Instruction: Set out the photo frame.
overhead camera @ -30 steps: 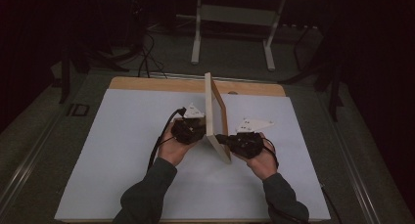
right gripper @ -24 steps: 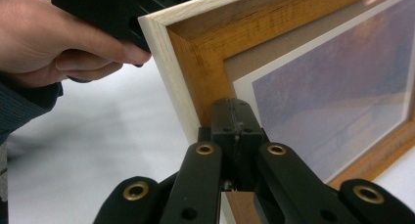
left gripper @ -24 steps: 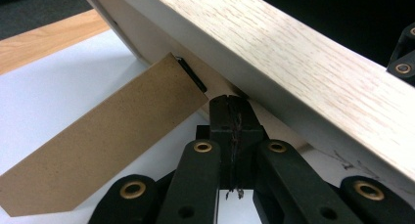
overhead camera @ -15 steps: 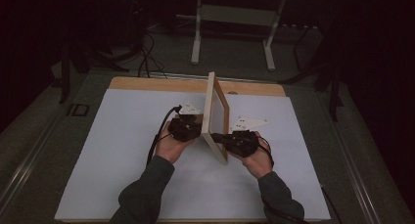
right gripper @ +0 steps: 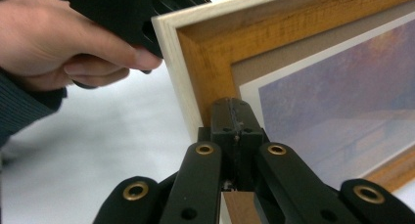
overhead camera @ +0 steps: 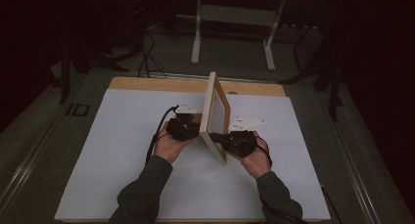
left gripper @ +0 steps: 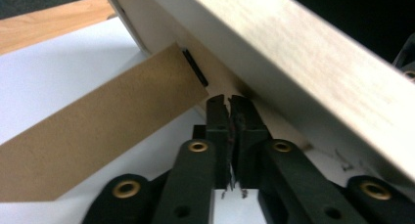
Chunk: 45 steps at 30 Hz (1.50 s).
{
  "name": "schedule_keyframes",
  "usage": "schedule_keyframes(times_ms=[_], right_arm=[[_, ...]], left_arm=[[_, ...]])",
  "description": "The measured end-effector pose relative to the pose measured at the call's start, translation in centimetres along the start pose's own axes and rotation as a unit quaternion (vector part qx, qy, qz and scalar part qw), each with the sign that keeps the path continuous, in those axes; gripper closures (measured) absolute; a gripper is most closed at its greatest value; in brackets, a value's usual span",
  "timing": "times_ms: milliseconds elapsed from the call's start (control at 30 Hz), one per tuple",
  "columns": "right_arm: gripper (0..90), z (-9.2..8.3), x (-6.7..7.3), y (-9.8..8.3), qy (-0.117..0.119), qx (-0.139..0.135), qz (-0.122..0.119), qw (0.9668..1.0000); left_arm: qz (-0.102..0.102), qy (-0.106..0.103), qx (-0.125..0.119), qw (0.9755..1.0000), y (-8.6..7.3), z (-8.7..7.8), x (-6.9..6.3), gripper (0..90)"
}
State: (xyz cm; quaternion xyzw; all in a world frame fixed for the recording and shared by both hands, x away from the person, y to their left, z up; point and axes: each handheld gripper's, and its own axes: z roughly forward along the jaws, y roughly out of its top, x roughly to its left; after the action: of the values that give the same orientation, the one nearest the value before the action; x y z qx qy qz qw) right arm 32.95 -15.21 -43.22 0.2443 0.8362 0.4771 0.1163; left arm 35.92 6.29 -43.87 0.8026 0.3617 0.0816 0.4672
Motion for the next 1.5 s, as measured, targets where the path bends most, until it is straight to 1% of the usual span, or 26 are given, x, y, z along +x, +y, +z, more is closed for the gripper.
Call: schedule_keyframes(times_ms=[67,133,267,433,567,733,833,900,1000,1033,1133,1267,1300,1367,1433,1500], right_arm=[[90.0,0.0,0.0,-0.1,-0.002,0.004,-0.004,1.0],[90.0,-0.2,-0.1,-0.2,-0.005,0.005,0.0,1.0],[89.6,-0.6,-0.5,-0.5,-0.008,0.003,0.003,1.0],[86.1,-1.1,-0.8,-0.7,-0.011,0.002,0.006,0.9999],[81.7,-1.2,-1.0,-0.9,-0.015,0.003,0.007,0.9999],[77.1,-1.4,-1.3,-1.2,-0.017,0.007,0.01,0.9998],[74.6,-1.5,-1.4,-1.4,-0.018,0.008,0.013,0.9997],[72.9,-1.5,-1.5,-1.4,-0.018,0.01,0.014,0.9997],[70.5,-1.6,-1.6,-1.5,-0.018,0.012,0.014,0.9997],[69.7,-1.6,-1.6,-1.5,-0.019,0.014,0.015,0.9996],[66.1,-1.5,-1.7,-1.7,-0.022,0.015,0.017,0.9995],[62.7,-1.5,-1.9,-1.8,-0.032,0.018,0.02,0.9991],[61.9,-1.5,-1.9,-1.8,-0.033,0.018,0.021,0.9991],[61.5,-1.5,-1.9,-1.9,-0.033,0.021,0.021,0.999],[61.1,-1.4,-1.9,-1.9,-0.03,0.023,0.019,0.9991],[60.7,-1.4,-1.9,-2.0,-0.028,0.023,0.019,0.9992]], left_arm=[[0.001,0.001,0.0,1.0,-0.2,-0.2,-0.1,84.9],[0.0,0.004,0.0,1.0,-0.2,-0.4,-0.1,83.8],[-0.002,0.009,-0.005,0.9999,-0.3,-1.3,-0.2,78.9],[-0.004,0.018,-0.004,0.9998,-0.6,-2.2,-0.3,71.0],[-0.008,0.017,-0.003,0.9998,-1.2,-2.8,-0.3,64.9],[-0.006,0.013,-0.002,0.9999,-1.9,-3.4,-0.6,60.7],[-0.007,0.007,0.001,1.0,-2.2,-3.7,-0.8,58.6],[-0.003,0.0,0.003,1.0,-2.4,-3.9,-0.9,57.4],[0.001,-0.006,0.009,0.9999,-2.5,-3.9,-1.3,53.4],[0.002,-0.005,0.01,0.9999,-2.5,-3.9,-1.4,51.1],[0.009,-0.004,0.012,0.9999,-2.5,-4.0,-2.0,45.2],[0.01,0.003,0.003,0.9999,-2.1,-4.1,-2.6,38.7],[0.01,0.006,0.0,0.9999,-1.9,-4.1,-2.7,37.5],[0.017,0.021,-0.007,0.9996,-1.5,-3.9,-3.0,34.3],[0.015,0.019,-0.015,0.9996,-1.1,-3.9,-3.3,31.3],[0.015,0.028,-0.02,0.9993,-0.7,-3.6,-3.6,29.1]])
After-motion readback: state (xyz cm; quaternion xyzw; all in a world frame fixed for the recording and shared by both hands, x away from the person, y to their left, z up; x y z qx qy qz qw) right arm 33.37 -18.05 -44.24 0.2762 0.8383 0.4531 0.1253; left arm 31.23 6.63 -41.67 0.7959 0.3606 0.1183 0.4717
